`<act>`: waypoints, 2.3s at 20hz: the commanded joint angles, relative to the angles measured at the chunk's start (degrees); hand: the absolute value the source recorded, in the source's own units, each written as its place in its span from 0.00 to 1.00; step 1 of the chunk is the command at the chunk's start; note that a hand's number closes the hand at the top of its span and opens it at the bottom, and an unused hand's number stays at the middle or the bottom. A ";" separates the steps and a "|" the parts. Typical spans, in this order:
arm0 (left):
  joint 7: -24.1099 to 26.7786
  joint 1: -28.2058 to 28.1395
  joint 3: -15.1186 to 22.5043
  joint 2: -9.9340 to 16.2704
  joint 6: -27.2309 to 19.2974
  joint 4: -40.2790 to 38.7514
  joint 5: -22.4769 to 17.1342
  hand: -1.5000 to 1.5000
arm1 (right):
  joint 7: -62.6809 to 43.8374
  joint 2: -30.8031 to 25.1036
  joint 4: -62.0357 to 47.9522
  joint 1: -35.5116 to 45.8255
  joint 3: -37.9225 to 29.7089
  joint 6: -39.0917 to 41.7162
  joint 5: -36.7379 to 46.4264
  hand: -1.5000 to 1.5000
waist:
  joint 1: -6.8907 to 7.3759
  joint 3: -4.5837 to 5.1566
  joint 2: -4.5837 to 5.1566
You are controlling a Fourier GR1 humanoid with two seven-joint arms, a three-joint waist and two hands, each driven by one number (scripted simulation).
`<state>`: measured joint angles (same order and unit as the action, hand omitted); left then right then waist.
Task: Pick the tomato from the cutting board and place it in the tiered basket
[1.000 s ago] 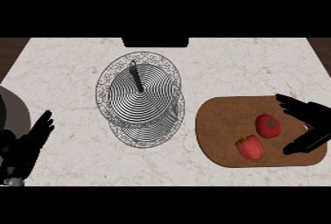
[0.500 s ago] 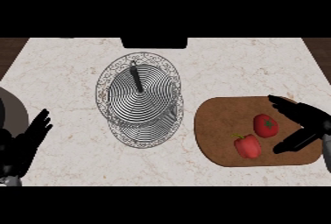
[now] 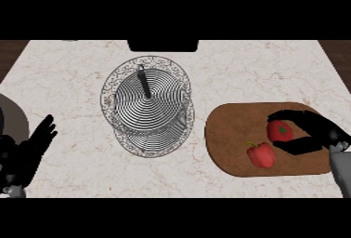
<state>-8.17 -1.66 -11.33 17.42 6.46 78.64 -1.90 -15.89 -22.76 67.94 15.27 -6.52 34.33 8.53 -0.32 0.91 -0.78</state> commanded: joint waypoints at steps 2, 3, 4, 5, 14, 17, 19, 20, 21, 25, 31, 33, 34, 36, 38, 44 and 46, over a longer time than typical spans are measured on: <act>-0.91 0.08 0.61 -1.47 -0.74 0.06 0.80 0.50 | 5.36 4.29 -1.37 0.16 0.73 -4.57 2.03 1.00 | 0.60 -0.93 0.80; 0.03 -0.55 0.35 -1.75 -1.49 0.39 1.55 0.50 | 4.84 2.75 0.01 -0.90 -0.25 -3.02 1.25 1.00 | 0.47 -0.91 0.76; -0.36 -2.95 -0.07 -0.23 1.48 2.39 -0.10 0.50 | 5.87 5.18 0.70 -2.00 0.22 -6.55 2.31 1.00 | 0.62 -0.93 0.73; 1.81 0.26 -0.13 -1.50 -0.23 -2.16 1.32 0.50 | 2.30 3.29 0.35 0.86 -1.99 -3.64 -0.35 1.00 | 0.40 -0.90 0.78; -0.15 -0.22 0.66 -1.19 1.11 0.49 1.45 0.50 | -8.63 14.71 13.41 3.40 10.55 -20.99 15.34 1.00 | 3.49 -0.07 -0.07; -0.60 0.50 1.53 -0.69 1.80 0.77 1.95 0.50 | -11.90 15.18 13.37 7.35 14.62 -21.23 19.97 1.00 | 7.19 1.16 -0.58; -0.89 0.81 2.31 -0.80 2.36 0.59 2.14 0.50 | -15.63 17.29 14.20 9.88 17.43 -23.81 24.04 1.00 | 7.43 1.27 -0.99; -0.85 0.75 2.32 -0.89 2.24 0.68 2.17 0.50 | -17.71 18.24 14.30 10.87 18.76 -25.07 26.25 1.00 | 7.88 1.27 -1.28; -0.99 1.11 2.64 -0.85 2.26 0.73 2.45 0.50 | -19.98 19.12 14.61 12.28 19.96 -26.43 28.62 1.00 | 7.61 1.21 -1.52; -1.45 0.93 3.36 -0.90 2.77 0.15 2.75 0.50 | -28.93 22.57 15.07 17.77 24.55 -31.14 37.69 1.00 | 7.63 1.14 -2.25; -2.63 1.99 3.78 -1.21 2.82 -0.75 2.80 0.50 | -44.35 22.70 15.68 27.24 31.35 -35.79 49.58 1.00 | 7.03 0.51 -2.33; -2.39 2.11 4.08 -1.53 2.63 -0.40 2.97 0.50 | -49.88 22.72 15.30 30.65 33.14 -35.83 52.07 1.00 | 7.87 0.37 -2.39; -2.54 2.59 4.00 -1.25 2.99 -1.08 2.87 0.50 | -51.79 22.72 15.52 33.41 33.73 -36.19 53.14 1.00 | 8.02 0.35 -1.94; -2.36 3.02 4.64 -2.18 2.57 -0.68 3.06 0.50 | -56.19 22.72 14.73 36.23 35.30 -36.55 54.56 1.00 | 8.84 0.13 -1.49; -2.66 4.19 4.18 -1.76 2.87 -1.03 2.61 0.50 | -59.52 22.72 13.97 39.06 35.86 -37.47 56.63 1.00 | 8.62 -0.04 -0.92; -2.82 5.52 4.81 -2.61 2.61 -1.39 2.79 0.50 | -66.12 22.71 10.39 46.47 37.12 -38.27 60.62 1.00 | 9.71 -0.24 0.18; -2.94 6.15 5.52 -2.51 2.36 -0.84 3.71 0.50 | -67.61 22.71 8.34 49.21 37.42 -37.57 61.37 1.00 | 9.76 -0.31 0.41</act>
<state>-10.85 3.37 -6.53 15.21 9.05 77.48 1.24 -68.59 -0.92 79.21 58.81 29.92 -1.91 67.82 8.95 0.69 -0.96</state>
